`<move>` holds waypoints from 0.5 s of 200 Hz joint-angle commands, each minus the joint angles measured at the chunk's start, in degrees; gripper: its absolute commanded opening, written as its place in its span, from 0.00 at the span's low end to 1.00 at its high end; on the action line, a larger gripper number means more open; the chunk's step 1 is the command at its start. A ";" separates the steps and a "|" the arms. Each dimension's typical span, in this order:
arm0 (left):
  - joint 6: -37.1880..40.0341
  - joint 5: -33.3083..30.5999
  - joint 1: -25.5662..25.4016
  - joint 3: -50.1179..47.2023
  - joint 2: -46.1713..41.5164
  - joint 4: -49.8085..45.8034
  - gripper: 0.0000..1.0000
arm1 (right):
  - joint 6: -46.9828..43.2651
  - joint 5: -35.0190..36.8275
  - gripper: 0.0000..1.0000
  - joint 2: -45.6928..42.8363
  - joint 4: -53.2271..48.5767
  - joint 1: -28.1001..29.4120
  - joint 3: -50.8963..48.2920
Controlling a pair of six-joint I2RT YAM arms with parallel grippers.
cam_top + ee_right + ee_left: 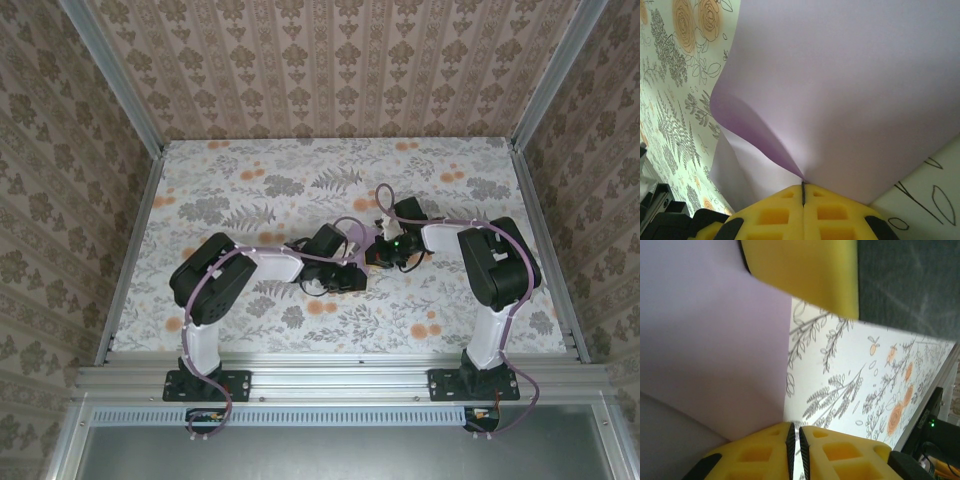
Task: Fold a paper plane with a square sheet of paper (pick it up from the middle)
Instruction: Fold the triangle a second time at the center of the table.
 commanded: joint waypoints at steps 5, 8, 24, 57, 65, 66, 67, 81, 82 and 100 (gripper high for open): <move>1.65 1.56 -1.72 -2.64 -0.86 -6.66 0.21 | -1.19 6.37 0.01 3.12 -4.48 0.34 -0.70; 1.66 1.55 -1.80 -2.78 -0.95 -6.76 0.21 | -1.10 6.31 0.01 3.10 -4.48 0.34 -0.68; 1.96 1.38 -1.95 -3.17 -1.56 -7.50 0.21 | -1.29 6.45 0.01 3.09 -4.63 0.35 -0.74; 2.53 1.92 -2.31 -3.27 -1.85 -8.52 0.21 | -1.35 6.23 0.01 3.10 -4.64 0.50 -0.57; 2.45 2.43 -2.29 -3.22 -1.88 -8.40 0.21 | -1.38 6.15 0.01 2.97 -4.66 0.53 -0.59; 2.36 2.52 -2.27 -3.19 -1.95 -8.33 0.21 | -1.41 6.17 0.01 3.00 -4.65 0.56 -0.55; 2.32 2.60 -2.31 -3.13 -1.94 -8.25 0.21 | -1.43 6.18 0.01 3.01 -4.65 0.58 -0.57; 0.66 4.88 -2.09 -2.90 -2.67 -5.91 0.21 | -1.53 5.94 0.01 2.93 -4.80 0.73 -0.44; 0.59 4.97 -2.04 -2.81 -2.78 -5.76 0.21 | -1.58 5.93 0.01 2.93 -4.81 0.80 -0.47; 0.10 5.07 -1.18 -0.84 -4.63 -5.51 0.21 | -1.72 5.37 0.01 2.85 -4.57 1.09 -0.46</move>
